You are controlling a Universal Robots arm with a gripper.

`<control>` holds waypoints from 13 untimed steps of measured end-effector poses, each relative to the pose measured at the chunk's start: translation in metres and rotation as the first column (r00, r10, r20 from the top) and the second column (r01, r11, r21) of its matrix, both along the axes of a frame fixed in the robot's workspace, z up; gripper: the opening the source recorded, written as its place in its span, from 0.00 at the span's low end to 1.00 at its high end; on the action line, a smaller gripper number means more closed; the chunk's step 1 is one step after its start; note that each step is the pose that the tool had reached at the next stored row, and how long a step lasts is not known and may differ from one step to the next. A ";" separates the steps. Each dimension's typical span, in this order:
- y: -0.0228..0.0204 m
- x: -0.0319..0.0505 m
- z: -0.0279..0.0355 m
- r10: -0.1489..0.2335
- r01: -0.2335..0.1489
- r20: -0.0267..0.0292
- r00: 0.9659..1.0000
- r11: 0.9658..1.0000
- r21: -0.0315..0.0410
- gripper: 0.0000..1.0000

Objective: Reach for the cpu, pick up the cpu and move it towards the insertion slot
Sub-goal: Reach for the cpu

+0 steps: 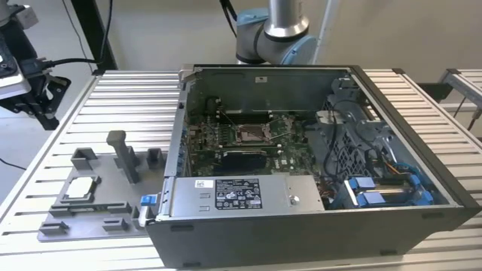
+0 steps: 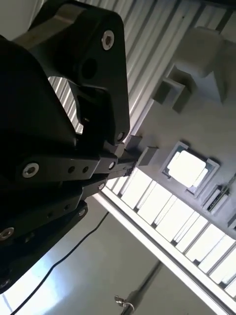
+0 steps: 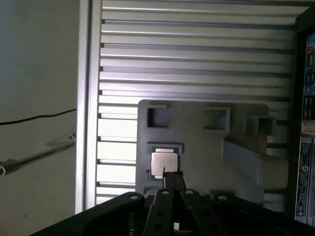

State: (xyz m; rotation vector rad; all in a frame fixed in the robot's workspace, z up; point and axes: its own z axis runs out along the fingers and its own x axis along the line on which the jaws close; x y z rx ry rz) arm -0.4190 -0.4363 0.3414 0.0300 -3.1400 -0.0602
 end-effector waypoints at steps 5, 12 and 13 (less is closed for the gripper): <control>-0.0041 0.0000 -0.0029 0.000 0.000 0.000 1.000 1.000 0.000 0.00; -0.0070 0.0000 -0.0043 0.004 -0.004 0.000 1.000 1.000 0.000 0.00; -0.0071 0.0000 -0.0043 0.004 -0.004 0.000 1.000 1.000 0.000 0.00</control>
